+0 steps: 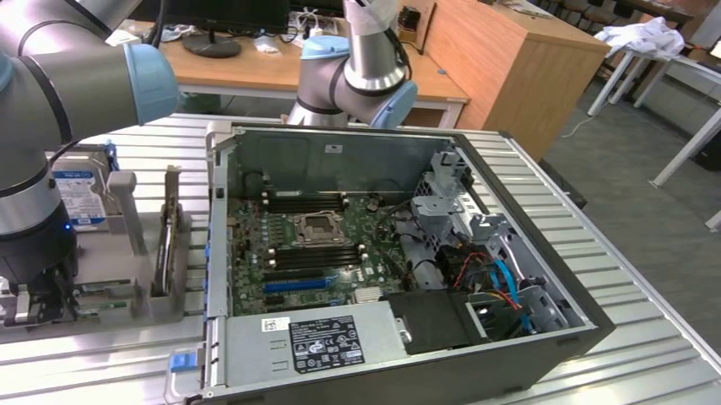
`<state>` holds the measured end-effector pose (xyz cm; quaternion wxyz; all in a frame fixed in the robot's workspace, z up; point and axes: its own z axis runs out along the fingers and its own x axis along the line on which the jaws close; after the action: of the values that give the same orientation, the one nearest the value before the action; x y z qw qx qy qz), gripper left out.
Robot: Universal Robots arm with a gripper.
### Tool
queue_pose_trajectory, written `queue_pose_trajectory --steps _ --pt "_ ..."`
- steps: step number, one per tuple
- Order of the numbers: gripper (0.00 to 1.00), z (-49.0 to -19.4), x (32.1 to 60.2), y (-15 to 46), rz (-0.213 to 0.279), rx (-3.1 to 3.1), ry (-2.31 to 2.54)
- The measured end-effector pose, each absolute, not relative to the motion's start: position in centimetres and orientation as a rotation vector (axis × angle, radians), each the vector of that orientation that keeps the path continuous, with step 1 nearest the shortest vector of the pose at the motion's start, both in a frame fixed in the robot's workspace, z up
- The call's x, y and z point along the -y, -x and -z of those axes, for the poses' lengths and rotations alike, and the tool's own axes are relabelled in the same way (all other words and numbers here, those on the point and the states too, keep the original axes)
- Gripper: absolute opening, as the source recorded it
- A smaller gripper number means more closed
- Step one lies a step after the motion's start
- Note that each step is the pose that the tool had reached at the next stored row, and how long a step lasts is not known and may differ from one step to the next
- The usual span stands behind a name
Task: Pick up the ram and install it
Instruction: 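Pick up the ram and move it above insertion slot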
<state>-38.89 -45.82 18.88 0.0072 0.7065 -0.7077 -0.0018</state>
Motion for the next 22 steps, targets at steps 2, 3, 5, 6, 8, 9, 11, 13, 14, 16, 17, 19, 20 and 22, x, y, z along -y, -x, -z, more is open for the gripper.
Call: queue_pose_trajectory --steps 2,3,5,6,8,9,11,13,14,16,17,19,20,22 --pt "0.14 -18.9 45.8 38.9 0.006 2.213 -2.209" --pt "0.14 -18.9 45.8 38.9 0.006 2.213 -2.209" --pt "0.14 -19.3 45.8 38.9 0.006 2.213 -2.209" --pt "0.14 -19.7 45.8 38.9 0.006 2.213 -2.209" --pt "0.14 -20.6 45.8 38.9 0.005 2.213 -2.209" --pt "0.14 -21.1 45.8 38.9 0.006 2.213 -2.209" --pt "0.14 -22.0 45.8 38.9 0.006 2.213 -2.209" --pt "0.14 -22.9 45.8 38.9 0.006 2.213 -2.209" --pt "0.14 -23.4 45.8 38.9 0.006 2.213 -2.209" --pt "0.14 -24.3 45.8 38.9 0.006 2.213 -2.209" --pt "0.14 -24.7 45.8 38.9 0.005 2.213 -2.209" --pt "0.14 -25.6 45.8 38.9 0.005 2.212 -2.209" --pt "0.14 -26.1 45.8 38.9 0.004 2.212 -2.208" --pt "0.14 -27.0 45.8 38.9 0.003 2.211 -2.208"
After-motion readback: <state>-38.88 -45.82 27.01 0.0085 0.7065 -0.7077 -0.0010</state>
